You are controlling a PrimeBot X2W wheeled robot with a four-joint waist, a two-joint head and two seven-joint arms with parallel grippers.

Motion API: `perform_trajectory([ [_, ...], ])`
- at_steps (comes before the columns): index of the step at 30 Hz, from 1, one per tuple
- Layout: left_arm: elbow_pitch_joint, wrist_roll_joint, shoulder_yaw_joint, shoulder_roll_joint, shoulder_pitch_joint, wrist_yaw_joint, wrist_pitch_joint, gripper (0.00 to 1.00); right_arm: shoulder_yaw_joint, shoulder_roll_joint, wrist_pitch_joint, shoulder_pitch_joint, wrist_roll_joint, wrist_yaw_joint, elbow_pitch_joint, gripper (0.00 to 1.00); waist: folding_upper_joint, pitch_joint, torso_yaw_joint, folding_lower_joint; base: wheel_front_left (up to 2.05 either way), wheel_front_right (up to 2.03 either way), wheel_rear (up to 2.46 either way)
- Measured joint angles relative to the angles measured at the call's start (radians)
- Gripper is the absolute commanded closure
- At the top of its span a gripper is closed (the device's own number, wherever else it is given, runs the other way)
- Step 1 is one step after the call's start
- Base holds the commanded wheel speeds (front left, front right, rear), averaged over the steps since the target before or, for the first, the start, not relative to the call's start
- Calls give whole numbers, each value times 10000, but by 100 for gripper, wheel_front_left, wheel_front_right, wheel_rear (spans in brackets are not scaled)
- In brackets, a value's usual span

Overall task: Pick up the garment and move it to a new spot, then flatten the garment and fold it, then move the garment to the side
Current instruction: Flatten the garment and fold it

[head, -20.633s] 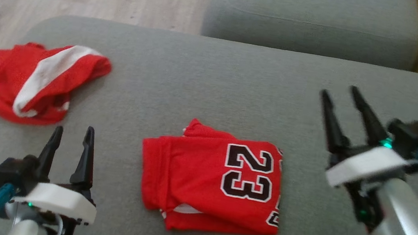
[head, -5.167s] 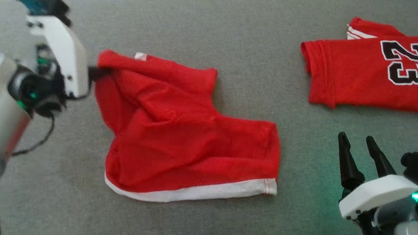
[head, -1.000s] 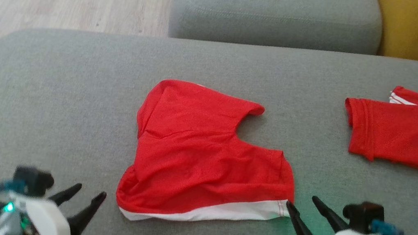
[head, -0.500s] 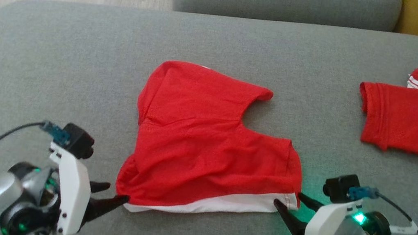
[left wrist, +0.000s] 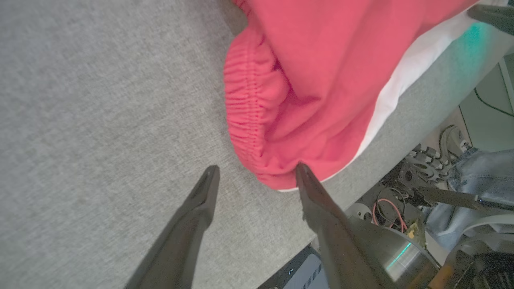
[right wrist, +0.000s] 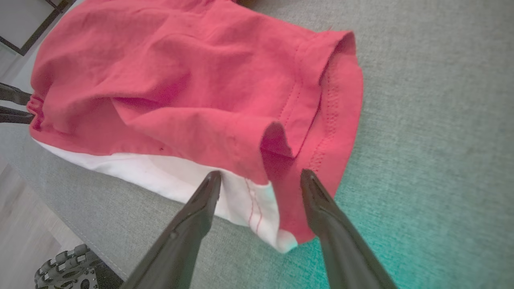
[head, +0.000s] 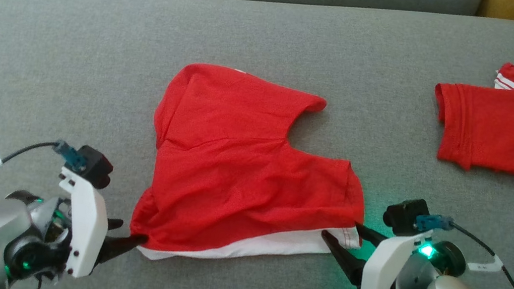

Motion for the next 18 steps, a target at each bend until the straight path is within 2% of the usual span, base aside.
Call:
perform_trajectory([
  [2, 144, -284, -278, -10, -162, 0, -151, 0, 151, -19, -46, -121, 132, 0, 52, 0, 0, 36, -26, 0, 0, 0, 0],
  [3, 201, -500, -403, -21, -214, 0, -199, 0, 228, -29, -58, -148, 199, 0, 61, 13, 0, 48, -33, 0, 0, 0, 0],
  [4, 221, -671, -579, -21, -285, 0, -221, 27, 309, -42, -77, -150, 274, 0, 71, 33, 0, 56, -36, 0, 0, 0, 0],
  [5, 228, -754, -721, -19, -333, 0, -226, 65, 393, -52, -79, -150, 351, 0, 81, 74, 0, 58, -36, 0, 0, 0, 0],
  [6, 236, -792, -894, -19, -389, 0, -245, 100, 481, -63, -105, -150, 428, 0, 81, 100, 0, 55, -36, 0, 0, 0, 0],
  [11, 111, -1411, -1319, 52, -786, 0, -826, 100, 679, -336, -583, -165, 894, 0, -58, 100, 0, -157, 18, 0, 0, 0, 0],
  [18, -359, -2487, -1302, 474, -1170, 0, -1643, 100, 188, -844, -1277, -171, 1941, 0, -999, 100, 0, -463, 105, 0, 0, 0, 0],
])
